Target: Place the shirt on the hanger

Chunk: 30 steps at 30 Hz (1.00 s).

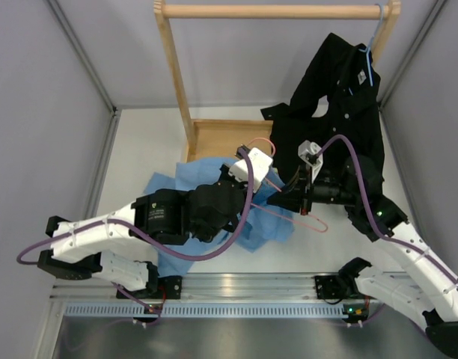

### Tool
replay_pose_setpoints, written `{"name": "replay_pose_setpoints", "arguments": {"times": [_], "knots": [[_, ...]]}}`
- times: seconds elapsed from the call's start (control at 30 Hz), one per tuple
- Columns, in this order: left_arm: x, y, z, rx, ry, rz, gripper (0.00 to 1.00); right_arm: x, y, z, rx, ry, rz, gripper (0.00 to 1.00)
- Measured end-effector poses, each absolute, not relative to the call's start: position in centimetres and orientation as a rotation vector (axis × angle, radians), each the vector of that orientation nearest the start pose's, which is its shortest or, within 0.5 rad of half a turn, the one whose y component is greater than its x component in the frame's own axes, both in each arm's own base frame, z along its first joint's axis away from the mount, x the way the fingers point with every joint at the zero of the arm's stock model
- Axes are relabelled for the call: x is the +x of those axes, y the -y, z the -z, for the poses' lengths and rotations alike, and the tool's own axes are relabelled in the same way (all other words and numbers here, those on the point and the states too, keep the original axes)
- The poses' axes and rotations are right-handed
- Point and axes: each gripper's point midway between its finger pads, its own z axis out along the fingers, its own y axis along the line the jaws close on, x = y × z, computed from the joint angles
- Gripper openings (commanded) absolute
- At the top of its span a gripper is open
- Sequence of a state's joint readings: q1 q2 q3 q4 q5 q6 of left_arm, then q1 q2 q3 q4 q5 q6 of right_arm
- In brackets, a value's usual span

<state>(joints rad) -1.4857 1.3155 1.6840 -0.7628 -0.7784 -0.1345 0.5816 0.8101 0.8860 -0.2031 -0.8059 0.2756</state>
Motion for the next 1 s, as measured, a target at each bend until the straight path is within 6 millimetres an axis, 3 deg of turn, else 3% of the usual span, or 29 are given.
{"name": "replay_pose_setpoints", "arguments": {"times": [0.17,0.33,0.5,0.67,1.0], "knots": [[16.8,29.1,-41.8,0.548,-1.698,0.239,0.00,13.0,-25.4,-32.0,-0.993,-1.549,-1.312,0.00],[17.4,27.7,-42.7,0.541,-1.679,0.213,0.00,11.5,-25.2,-31.1,-1.099,-1.526,-1.347,0.00],[16.5,28.5,-40.4,0.687,-1.642,0.276,0.00,11.1,-25.6,-30.9,-1.099,-1.555,-1.419,0.00],[15.9,28.9,-38.1,0.758,-1.595,0.321,0.00,11.8,-26.2,-31.3,-1.009,-1.573,-1.477,0.00],[15.5,29.7,-39.3,0.762,-1.536,0.387,0.00,15.4,-26.9,-33.4,-0.756,-1.542,-1.429,0.00]]}}
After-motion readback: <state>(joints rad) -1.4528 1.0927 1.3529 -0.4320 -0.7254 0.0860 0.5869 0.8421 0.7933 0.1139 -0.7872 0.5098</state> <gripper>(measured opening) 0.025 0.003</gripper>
